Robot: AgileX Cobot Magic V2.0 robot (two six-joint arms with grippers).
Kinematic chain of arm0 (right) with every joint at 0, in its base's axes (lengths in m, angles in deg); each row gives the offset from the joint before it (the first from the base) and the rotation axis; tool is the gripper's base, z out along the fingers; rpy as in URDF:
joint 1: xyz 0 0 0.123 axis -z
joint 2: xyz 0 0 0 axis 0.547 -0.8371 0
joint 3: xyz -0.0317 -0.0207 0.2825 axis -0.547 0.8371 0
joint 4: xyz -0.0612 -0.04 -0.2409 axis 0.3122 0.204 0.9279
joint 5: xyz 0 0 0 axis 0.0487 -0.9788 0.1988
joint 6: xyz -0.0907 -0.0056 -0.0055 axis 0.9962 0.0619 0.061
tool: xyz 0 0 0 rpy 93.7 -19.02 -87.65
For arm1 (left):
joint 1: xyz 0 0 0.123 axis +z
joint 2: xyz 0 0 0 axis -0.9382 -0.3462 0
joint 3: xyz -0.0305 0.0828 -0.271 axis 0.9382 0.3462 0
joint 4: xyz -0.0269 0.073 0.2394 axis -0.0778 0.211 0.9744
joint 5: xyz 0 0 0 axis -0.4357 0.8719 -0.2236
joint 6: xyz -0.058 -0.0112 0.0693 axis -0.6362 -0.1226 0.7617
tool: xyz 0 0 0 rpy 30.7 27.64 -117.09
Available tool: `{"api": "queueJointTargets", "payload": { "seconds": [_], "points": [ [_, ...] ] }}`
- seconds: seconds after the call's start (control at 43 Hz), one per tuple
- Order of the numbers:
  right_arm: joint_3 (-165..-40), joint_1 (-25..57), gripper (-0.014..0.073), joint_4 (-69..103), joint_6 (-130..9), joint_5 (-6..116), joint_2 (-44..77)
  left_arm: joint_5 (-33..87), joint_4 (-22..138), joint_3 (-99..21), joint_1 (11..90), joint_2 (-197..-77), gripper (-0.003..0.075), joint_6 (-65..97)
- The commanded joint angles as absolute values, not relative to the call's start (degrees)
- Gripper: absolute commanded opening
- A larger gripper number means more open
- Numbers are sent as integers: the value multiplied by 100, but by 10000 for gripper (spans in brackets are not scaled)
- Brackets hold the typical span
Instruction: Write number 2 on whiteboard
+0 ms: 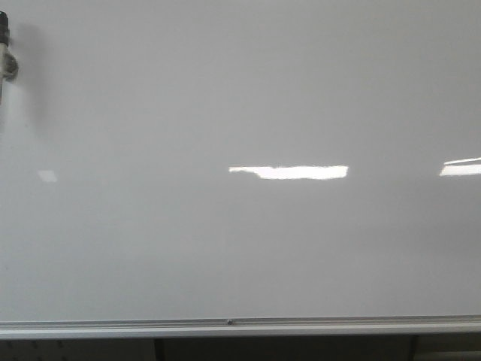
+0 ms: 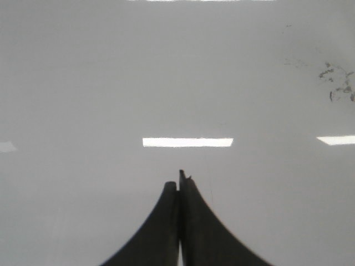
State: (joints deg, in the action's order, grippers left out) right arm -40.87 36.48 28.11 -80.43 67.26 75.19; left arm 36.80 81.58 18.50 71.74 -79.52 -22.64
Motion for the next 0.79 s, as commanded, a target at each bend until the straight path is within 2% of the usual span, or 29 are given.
{"api": "queueJointTargets", "payload": {
  "seconds": [0.0, 0.279, 0.441, 0.767],
  "points": [
    [-4099, 3650, -68, 2791, -8029, 7235, 7623, 4129, 8121, 2051, 7148, -7800, -20, -2311],
    [-4130, 3650, -68, 2791, -8029, 7503, 7623, 4503, 8165, 2051, 7148, -7800, -20, -2311],
    [-4686, 3650, -68, 2791, -8029, 6928, 7623, 4908, 8107, 1732, 7136, -7800, -20, -2318],
    [-6719, 3650, -68, 2791, -8023, 5035, 6884, 3495, 8107, -316, 7136, -8332, -20, -2318]
  ]
}}
